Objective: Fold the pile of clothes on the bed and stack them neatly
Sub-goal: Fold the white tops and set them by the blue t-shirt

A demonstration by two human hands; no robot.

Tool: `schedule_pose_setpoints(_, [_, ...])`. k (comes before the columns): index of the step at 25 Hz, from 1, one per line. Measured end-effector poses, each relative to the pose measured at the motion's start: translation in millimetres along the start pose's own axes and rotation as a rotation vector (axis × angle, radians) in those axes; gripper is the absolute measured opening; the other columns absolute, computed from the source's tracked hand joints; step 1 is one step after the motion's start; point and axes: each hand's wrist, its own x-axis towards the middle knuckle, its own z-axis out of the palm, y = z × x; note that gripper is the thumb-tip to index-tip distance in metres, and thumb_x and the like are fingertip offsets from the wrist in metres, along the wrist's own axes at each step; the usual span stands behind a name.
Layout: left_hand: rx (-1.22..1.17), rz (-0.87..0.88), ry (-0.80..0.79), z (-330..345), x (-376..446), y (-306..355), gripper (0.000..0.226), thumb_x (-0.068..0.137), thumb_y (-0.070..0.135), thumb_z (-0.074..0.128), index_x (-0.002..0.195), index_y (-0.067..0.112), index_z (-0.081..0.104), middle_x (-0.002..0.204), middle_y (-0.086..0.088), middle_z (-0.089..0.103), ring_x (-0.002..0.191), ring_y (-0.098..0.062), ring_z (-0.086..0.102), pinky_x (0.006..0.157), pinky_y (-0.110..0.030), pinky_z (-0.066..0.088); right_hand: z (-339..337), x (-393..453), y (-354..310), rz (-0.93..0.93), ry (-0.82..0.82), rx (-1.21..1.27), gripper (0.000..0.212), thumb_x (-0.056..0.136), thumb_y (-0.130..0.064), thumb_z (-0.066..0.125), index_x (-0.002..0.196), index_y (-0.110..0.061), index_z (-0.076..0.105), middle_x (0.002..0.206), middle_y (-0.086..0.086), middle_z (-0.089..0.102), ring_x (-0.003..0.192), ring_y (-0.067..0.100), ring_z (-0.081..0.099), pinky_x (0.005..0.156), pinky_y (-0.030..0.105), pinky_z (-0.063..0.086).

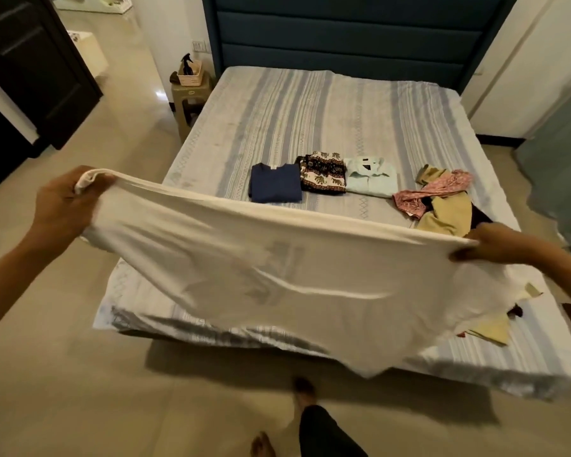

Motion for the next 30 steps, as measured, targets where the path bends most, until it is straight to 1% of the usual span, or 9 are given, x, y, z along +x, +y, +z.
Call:
schedule_pose_setpoints(4, [0.024, -0.108, -0.016, -3.8, 24.3, -41.9, 0.035, 0.101, 0.053, 0.058, 0.11, 0.021, 0.069, 0.098, -0.007, 0.072, 0.092, -0.02, 0.066, 0.078, -0.035, 0.049, -24.9, 19.8, -17.2, -0.008, 0.07, 0.08, 0.026, 0.089, -0.05, 0.073, 0.087, -0.026, 0.079, 0.082, 0.003, 0.073, 0.077, 0.02, 0.064, 0.071, 0.035, 0.049])
schedule_pose_setpoints(8, [0.032, -0.269, -0.045, 57.2, 57.5, -128.5, 0.044, 0.095, 0.068, 0.057, 0.103, 0.027, 0.07, 0.089, -0.006, 0.071, 0.083, -0.031, 0.068, 0.06, -0.034, 0.049, 4.4, 134.3, -37.9, 0.027, 0.142, 0.213, 0.042, 0.084, -0.059, 0.069, 0.088, -0.019, 0.08, 0.085, 0.011, 0.073, 0.079, 0.027, 0.065, 0.072, 0.04, 0.049])
schedule_pose_setpoints(12, [0.147, -0.377, -0.11, 194.3, 90.5, -255.1, 0.044, 0.095, 0.069, 0.055, 0.089, 0.026, 0.065, 0.077, 0.008, 0.067, 0.068, 0.0, 0.064, 0.059, -0.025, 0.046, 84.1, 329.1, -48.5, 0.013, 0.095, 0.233, 0.05, 0.081, -0.065, 0.075, 0.082, -0.015, 0.077, 0.081, 0.012, 0.071, 0.075, 0.025, 0.063, 0.064, 0.034, 0.043])
schedule_pose_setpoints(13, [0.158, -0.395, -0.1, 232.6, 98.7, -295.9, 0.046, 0.095, 0.07, 0.054, 0.09, 0.026, 0.066, 0.077, 0.008, 0.067, 0.068, 0.001, 0.064, 0.061, -0.024, 0.046, 105.4, 384.3, -52.2, -0.009, 0.079, 0.229, 0.049, 0.082, -0.066, 0.074, 0.083, -0.017, 0.078, 0.079, 0.008, 0.071, 0.075, 0.022, 0.063, 0.063, 0.031, 0.043])
schedule_pose_setpoints(16, [0.184, -0.476, -0.009, 342.1, 107.8, -398.5, 0.056, 0.092, 0.076, 0.052, 0.112, 0.026, 0.064, 0.098, -0.006, 0.074, 0.093, -0.034, 0.072, 0.082, -0.039, 0.057, 176.0, 519.7, -57.8, 0.037, 0.217, 0.212, 0.033, 0.093, -0.038, 0.074, 0.11, -0.009, 0.075, 0.099, 0.015, 0.073, 0.089, 0.032, 0.065, 0.074, 0.034, 0.048])
schedule_pose_setpoints(19, [0.252, -0.683, 0.03, 431.1, 76.9, -422.1, 0.073, 0.089, 0.061, 0.069, 0.144, 0.023, 0.04, 0.141, -0.019, 0.054, 0.128, -0.045, 0.054, 0.105, -0.06, 0.045, 261.0, 570.7, -82.3, 0.186, 0.28, 0.246, 0.076, 0.093, -0.042, 0.074, 0.152, -0.009, 0.038, 0.145, 0.028, 0.047, 0.132, 0.049, 0.047, 0.103, 0.059, 0.042])
schedule_pose_setpoints(23, [0.441, -0.52, -0.199, 475.1, -48.0, -398.9, 0.095, 0.078, 0.071, 0.062, 0.152, 0.018, 0.038, 0.156, -0.019, 0.039, 0.145, -0.042, 0.037, 0.115, -0.058, 0.033, 398.3, 490.8, -121.2, 0.154, 0.32, 0.304, 0.085, 0.098, -0.058, 0.046, 0.16, -0.007, 0.019, 0.161, 0.029, 0.028, 0.148, 0.05, 0.028, 0.114, 0.067, 0.028])
schedule_pose_setpoints(26, [0.486, -0.722, -0.259, 447.8, -140.9, -384.2, 0.093, 0.079, 0.083, 0.048, 0.148, 0.021, 0.041, 0.159, -0.016, 0.035, 0.148, -0.045, 0.031, 0.115, -0.066, 0.029, 462.7, 380.1, -121.4, 0.251, 0.365, 0.41, 0.075, 0.098, -0.06, 0.039, 0.154, -0.011, 0.029, 0.157, 0.024, 0.033, 0.146, 0.046, 0.032, 0.116, 0.065, 0.027])
schedule_pose_setpoints(30, [0.481, -1.095, -0.195, 380.2, -228.8, -410.6, 0.104, 0.073, 0.099, 0.043, 0.145, 0.023, 0.037, 0.149, -0.02, 0.043, 0.136, -0.051, 0.044, 0.11, -0.07, 0.036, 523.2, 236.9, -107.3, 0.71, 0.326, 0.453, 0.105, 0.08, -0.088, 0.031, 0.144, -0.006, 0.04, 0.143, 0.031, 0.043, 0.129, 0.054, 0.042, 0.107, 0.069, 0.033])
